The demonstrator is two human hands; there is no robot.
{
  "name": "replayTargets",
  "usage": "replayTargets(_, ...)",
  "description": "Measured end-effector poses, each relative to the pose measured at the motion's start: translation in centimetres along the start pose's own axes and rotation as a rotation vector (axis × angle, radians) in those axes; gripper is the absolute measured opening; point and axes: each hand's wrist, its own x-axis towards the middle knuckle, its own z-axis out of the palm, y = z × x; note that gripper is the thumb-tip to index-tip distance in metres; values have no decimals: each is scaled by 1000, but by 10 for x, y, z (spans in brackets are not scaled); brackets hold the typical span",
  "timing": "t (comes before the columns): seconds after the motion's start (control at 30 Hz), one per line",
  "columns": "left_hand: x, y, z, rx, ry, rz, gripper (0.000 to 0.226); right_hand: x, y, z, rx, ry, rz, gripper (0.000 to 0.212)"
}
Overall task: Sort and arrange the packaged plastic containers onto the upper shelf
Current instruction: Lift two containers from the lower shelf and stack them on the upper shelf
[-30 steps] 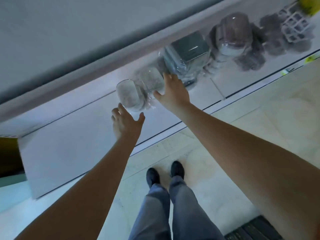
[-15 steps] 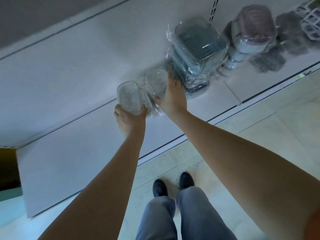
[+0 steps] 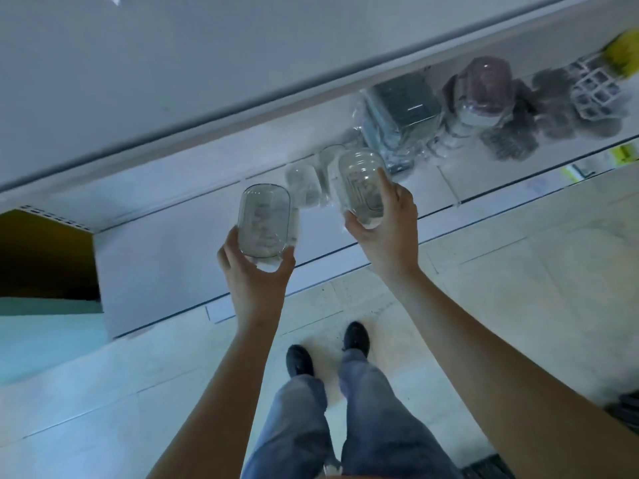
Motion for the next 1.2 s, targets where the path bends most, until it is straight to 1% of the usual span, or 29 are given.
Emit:
replayTargets(0.1,-26,0,-32,-23,-13,9,89,-25,-34,-20,8,12,-44,87)
replayTargets(0.2,-49,-2,-69,-52,-17,54,90,-60,-77,-35,17,55,-99,87)
replayTargets(0.27,-64,-5,-100,-91,-14,112,89,-89,-109,-43,32,81,-144,85)
replayTargets(0.4,-90,-20,-170,-150,-32,272,92,-159,-166,-56,-20,140,-240,84)
replayTargets(0.53,-118,-27,-239,-195,8,374,96,-213,-214,-71,18,193,-321,82)
replayTargets(0.63,-129,-20,-282,-269,102,385,96,-231,-254,-79,85,223,-395,83)
replayTargets(0.77,-123,7,-334,-359,251,417,97,-231,-308,-82,149,247,-478,83)
replayTargets(0.93,-92,34,-384,-375,390,436,96,-212,-365,-74,257,247,-563,82)
replayTargets(1.07,-47,49,-409,-395,484,416,94,-173,-406,-56,315,236,-607,81)
replayTargets(1.2,5,75,-429,-372,537,411,93,-120,-444,-37,375,222,-621,79)
